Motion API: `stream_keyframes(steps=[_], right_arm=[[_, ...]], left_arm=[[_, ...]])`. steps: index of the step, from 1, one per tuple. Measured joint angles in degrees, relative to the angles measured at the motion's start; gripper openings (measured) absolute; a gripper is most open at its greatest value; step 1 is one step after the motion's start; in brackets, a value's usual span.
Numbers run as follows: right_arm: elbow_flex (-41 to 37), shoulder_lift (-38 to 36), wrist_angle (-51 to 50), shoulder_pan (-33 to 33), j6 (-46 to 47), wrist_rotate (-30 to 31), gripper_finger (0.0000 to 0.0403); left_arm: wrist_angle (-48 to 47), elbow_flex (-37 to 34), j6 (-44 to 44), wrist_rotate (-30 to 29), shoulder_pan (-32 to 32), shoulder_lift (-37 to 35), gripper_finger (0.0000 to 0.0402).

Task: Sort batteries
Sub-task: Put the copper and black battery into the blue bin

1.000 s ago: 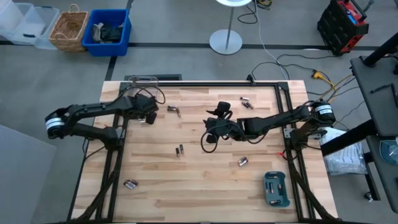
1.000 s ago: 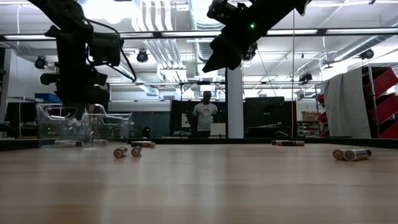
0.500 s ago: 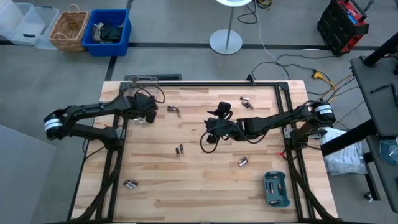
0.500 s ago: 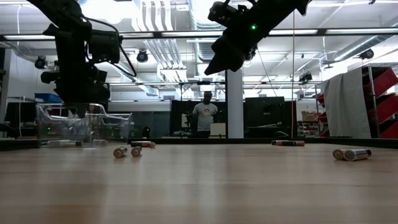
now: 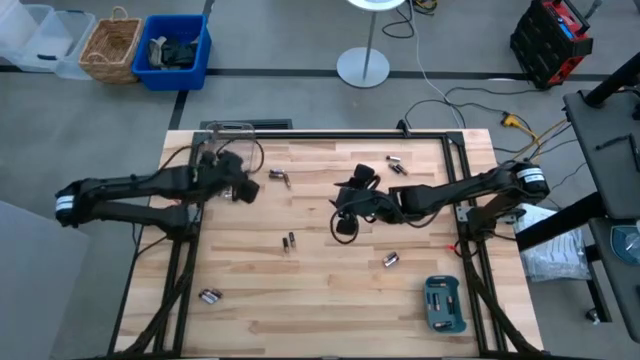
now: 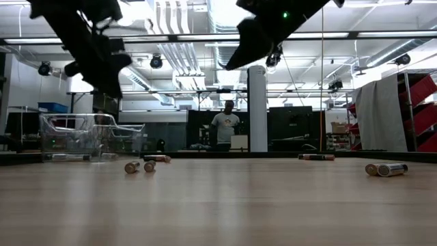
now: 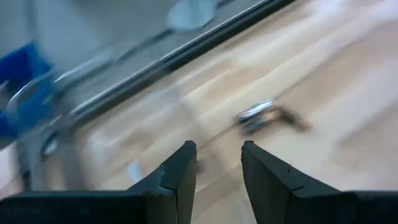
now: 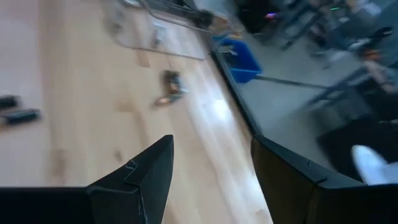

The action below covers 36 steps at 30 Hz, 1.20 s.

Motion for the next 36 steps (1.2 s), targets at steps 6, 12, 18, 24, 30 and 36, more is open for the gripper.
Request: stream_keyframes(steps=[6, 12, 18, 24, 30, 36], right_arm=[[0.00, -0.81, -1.04, 0.48, 4.77, -4.13, 0.0205], [0.00, -1.00, -1.31, 0.99, 7.77, -4.24, 0.0205], [0.58, -1.96, -4.42, 1.64, 13.36, -5.49, 0.0205], [6.06, -1.33, -17.66, 2.19, 21.65, -5.27, 0.0205], [8.48, -1.18, -28.49, 2.16, 28.21, -5.05, 0.0205], [12.15, -1.18, -47.82, 1.81, 37.59, -6.17, 0.0205]], left_arm=[[4.85, -0.15, 0.66, -9.02, -16.43, -2.96, 0.0109], [5.57, -0.15, -0.25, -21.68, -31.55, -3.21, 0.0109], [5.65, 0.09, -1.11, -23.80, -37.91, -3.19, 0.0109], [6.03, 0.13, -0.92, -26.86, -38.49, -3.68, 0.0109], [6.75, 0.15, -0.80, -27.20, -38.49, -5.00, 0.0109], [6.73, 0.18, -3.48, -21.84, -38.46, -4.69, 0.0109]])
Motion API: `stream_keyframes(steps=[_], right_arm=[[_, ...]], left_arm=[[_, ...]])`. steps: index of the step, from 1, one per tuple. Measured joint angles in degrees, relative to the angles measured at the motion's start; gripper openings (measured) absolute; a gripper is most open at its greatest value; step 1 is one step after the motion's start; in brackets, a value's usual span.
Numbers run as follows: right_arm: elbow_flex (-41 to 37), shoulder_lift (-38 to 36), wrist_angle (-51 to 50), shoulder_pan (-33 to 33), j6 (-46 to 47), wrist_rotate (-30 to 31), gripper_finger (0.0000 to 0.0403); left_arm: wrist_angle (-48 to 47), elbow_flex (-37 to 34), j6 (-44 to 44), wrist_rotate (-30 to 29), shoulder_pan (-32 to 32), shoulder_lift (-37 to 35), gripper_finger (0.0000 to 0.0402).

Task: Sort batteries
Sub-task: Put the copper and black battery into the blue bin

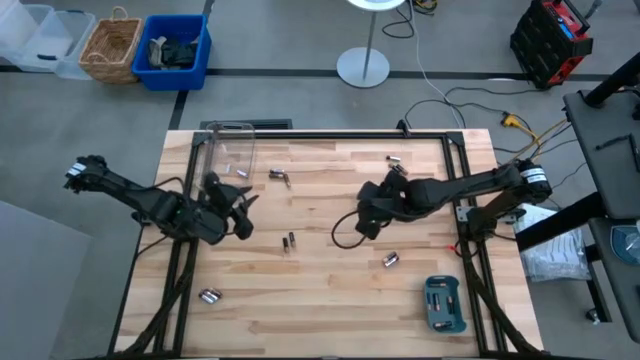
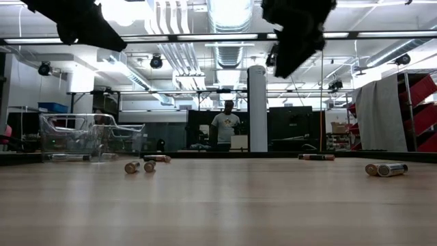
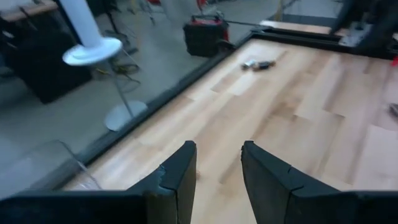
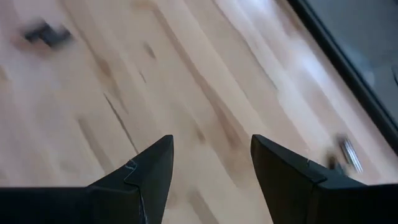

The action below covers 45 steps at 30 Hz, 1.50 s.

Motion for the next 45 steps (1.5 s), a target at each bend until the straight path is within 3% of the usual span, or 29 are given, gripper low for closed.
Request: stream_keyframes(steps=[8, 13, 20, 24, 36, 45], right_arm=[[0.05, 0.02, -15.89, -5.39, 5.75, -7.57, 0.0205], [0.03, 0.04, -14.06, -13.90, 0.85, -8.69, 0.0205], [0.01, 0.07, -7.65, -28.75, -9.53, -15.74, 0.0205], [0.01, 0.09, -1.27, -32.81, -14.24, -18.32, 0.0205], [1.02, 2.40, 19.95, -26.87, -14.40, -23.21, 0.0205], [13.00, 14.37, 20.45, -21.08, -13.95, -22.84, 0.0205]], left_arm=[[1.77, 0.00, -1.10, 2.76, 0.00, 0.35, 0.0109], [3.96, 0.00, 1.51, 1.64, 0.02, 0.37, 0.0109], [4.24, 0.00, 1.67, 1.56, 0.02, 0.16, 0.0109], [4.28, 0.00, 2.85, 1.15, 0.02, -0.26, 0.0109], [4.25, 0.00, 3.21, -2.44, 0.05, -2.64, 0.0109], [4.22, 0.00, 5.57, -2.42, 0.04, -3.34, 0.0109]])
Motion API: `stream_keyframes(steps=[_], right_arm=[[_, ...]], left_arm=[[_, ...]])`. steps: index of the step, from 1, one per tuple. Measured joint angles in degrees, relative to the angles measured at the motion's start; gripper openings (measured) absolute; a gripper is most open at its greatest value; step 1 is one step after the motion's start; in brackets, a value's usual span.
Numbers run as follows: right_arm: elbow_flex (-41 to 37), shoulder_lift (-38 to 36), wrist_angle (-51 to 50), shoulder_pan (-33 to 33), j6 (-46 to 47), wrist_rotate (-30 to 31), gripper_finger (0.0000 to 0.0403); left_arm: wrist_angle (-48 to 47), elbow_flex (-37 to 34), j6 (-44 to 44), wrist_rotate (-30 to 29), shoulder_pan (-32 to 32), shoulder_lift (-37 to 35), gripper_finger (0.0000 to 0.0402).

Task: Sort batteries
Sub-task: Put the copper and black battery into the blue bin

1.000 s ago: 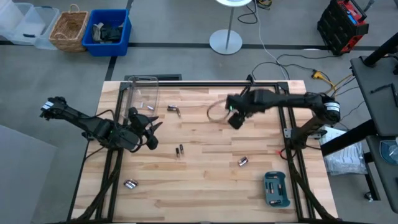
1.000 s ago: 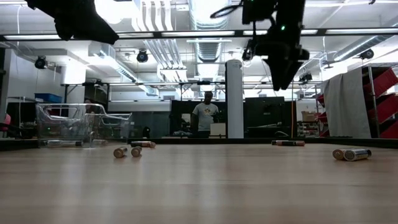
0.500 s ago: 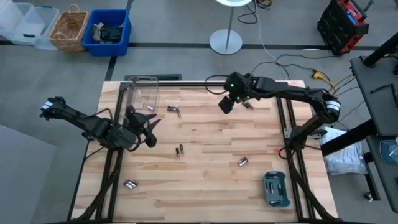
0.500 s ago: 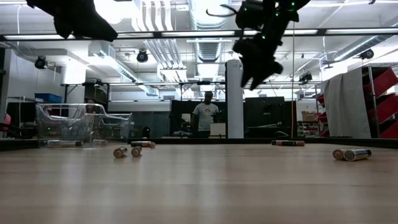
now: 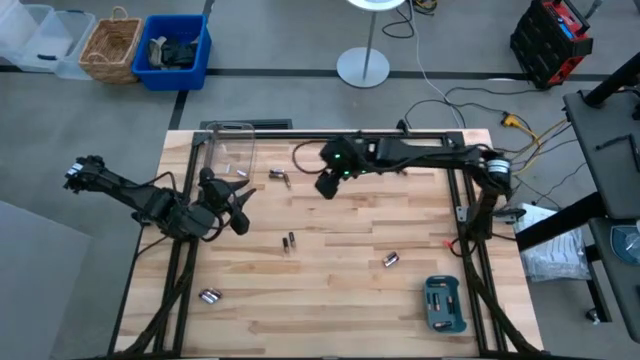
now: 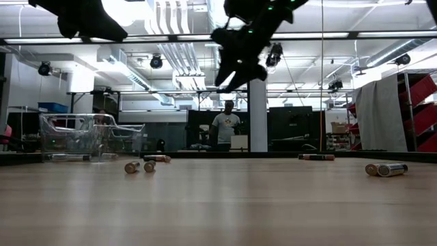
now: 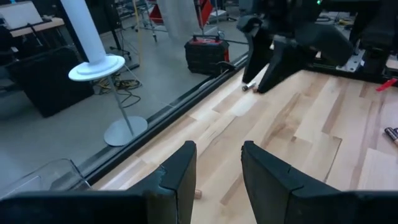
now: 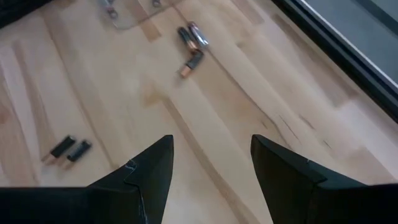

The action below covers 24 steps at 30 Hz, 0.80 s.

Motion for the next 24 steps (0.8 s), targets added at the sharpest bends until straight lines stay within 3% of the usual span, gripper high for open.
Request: stream_keyframes(steps=[15, 24], right_arm=[[22.64, 22.41, -2.24, 1.15, 0.46, 0.28, 0.0205], [32.26, 31.54, -5.07, 1.52, 0.48, 4.90, 0.0205]], left_arm=[[-1.91, 0.00, -0.82, -0.87, -0.33, -6.09, 0.0109], [-3.06, 0.02, -2.03, -0.24, -0.46, -8.55, 0.0109]])
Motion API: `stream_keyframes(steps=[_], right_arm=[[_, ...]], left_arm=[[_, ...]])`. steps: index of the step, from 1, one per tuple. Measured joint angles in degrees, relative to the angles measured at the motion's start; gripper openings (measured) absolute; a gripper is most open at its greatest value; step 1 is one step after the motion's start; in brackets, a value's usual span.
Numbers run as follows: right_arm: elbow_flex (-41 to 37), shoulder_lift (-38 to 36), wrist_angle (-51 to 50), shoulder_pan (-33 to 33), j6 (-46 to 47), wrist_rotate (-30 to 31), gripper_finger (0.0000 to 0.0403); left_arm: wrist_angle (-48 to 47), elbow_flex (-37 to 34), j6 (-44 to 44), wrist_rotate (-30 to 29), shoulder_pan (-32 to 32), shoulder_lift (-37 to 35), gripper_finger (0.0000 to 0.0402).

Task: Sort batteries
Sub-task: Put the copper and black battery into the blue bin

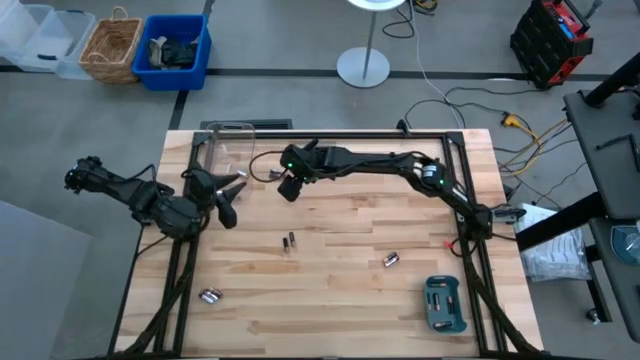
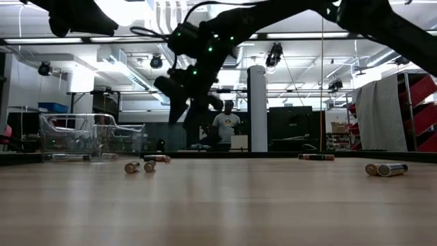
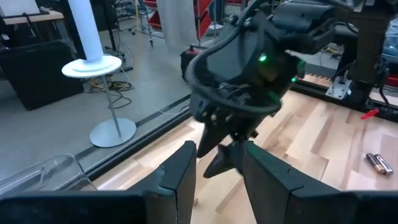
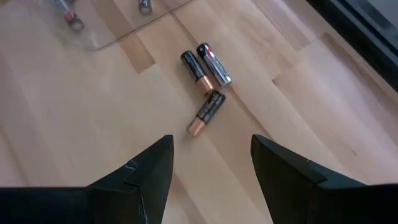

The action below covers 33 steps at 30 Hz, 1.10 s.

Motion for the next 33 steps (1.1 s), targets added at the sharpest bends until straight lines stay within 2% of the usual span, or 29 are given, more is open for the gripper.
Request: stream_keyframes(steps=[4, 8, 16, 20, 33], right_arm=[[1.26, 2.32, 0.86, 0.55, -1.93, 0.54, 0.0205], [1.26, 4.17, 3.11, 1.75, -2.40, 4.38, 0.0205], [1.51, 5.98, 5.06, 2.00, 2.39, 5.90, 0.0205], [1.38, 5.98, 6.15, 1.92, 2.30, 8.55, 0.0205], [0.78, 8.96, 11.45, 0.97, 2.56, 8.79, 0.0205]], left_arm=[[-0.26, 0.00, 0.03, 1.52, 0.00, 0.20, 0.0109], [-1.41, -0.02, 0.20, 1.47, 0.00, -0.04, 0.0109], [-1.95, 0.00, 0.24, 1.44, 0.00, -0.09, 0.0109], [-2.23, -0.02, 0.36, 1.43, 0.00, -0.09, 0.0109], [-2.21, 0.00, 0.66, 1.38, 0.00, 0.06, 0.0109]])
